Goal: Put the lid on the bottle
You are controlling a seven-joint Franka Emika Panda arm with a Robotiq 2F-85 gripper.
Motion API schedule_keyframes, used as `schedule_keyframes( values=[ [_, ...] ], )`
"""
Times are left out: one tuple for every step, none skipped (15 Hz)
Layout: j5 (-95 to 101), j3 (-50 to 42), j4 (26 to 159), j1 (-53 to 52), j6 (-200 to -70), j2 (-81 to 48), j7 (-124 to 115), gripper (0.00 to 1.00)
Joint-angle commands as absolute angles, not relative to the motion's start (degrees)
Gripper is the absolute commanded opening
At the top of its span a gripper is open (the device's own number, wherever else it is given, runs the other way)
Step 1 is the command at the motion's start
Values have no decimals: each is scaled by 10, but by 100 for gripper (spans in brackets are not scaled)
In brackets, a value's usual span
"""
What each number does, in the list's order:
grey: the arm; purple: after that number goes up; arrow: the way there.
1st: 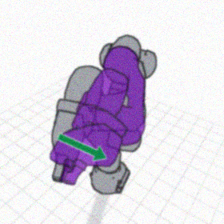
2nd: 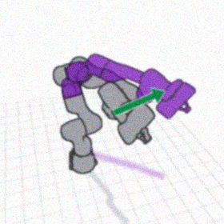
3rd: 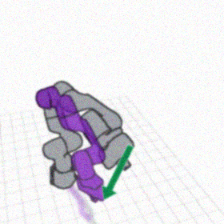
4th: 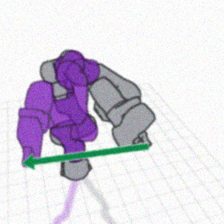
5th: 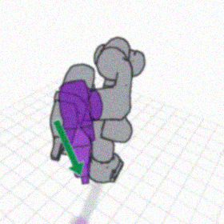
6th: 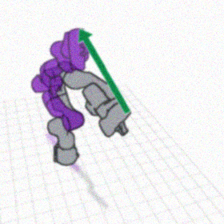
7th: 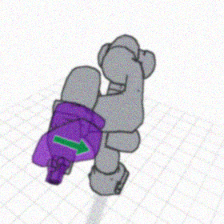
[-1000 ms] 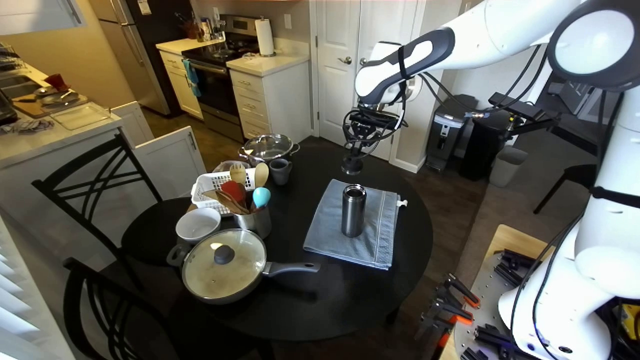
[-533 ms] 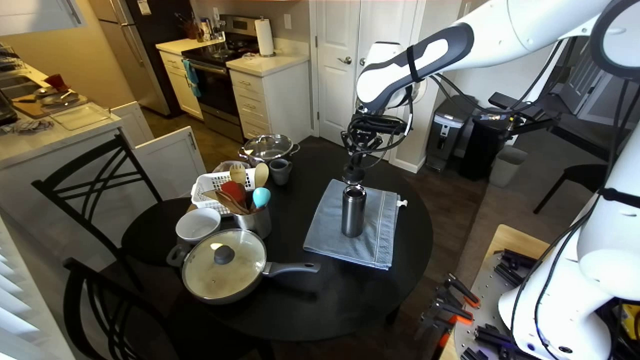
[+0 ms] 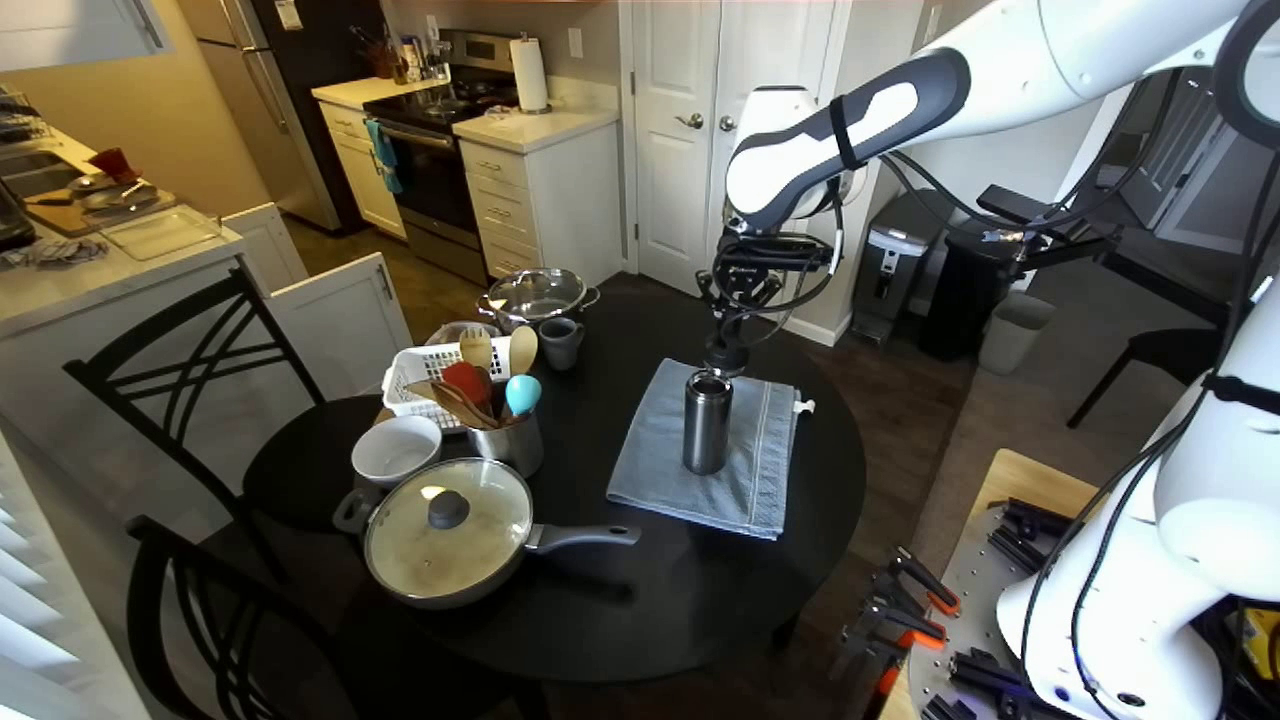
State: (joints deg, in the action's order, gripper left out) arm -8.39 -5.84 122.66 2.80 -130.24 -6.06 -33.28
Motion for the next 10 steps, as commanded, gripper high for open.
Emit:
schedule_keyframes(
  values=[
    [-75, -57, 1224, 29, -1293, -65, -337, 6],
    [-77, -57, 1220, 28, -1291, -71, -337, 6],
    [-75, -55, 1216, 24, -1296, -82, -346, 6],
    [-75, -53, 1212, 22, -1295, -89, -348, 6],
    [-72, -52, 1207, 19, -1297, -99, -355, 6],
    [-71, -51, 1205, 17, -1298, -107, -357, 6],
    [-69, -50, 1200, 14, -1300, -115, -363, 6],
    [-68, -51, 1197, 10, -1302, -123, -368, 6],
    [-69, -52, 1189, 8, -1299, -131, -371, 6],
    [-69, -53, 1183, 6, -1298, -135, -373, 6]
  ],
)
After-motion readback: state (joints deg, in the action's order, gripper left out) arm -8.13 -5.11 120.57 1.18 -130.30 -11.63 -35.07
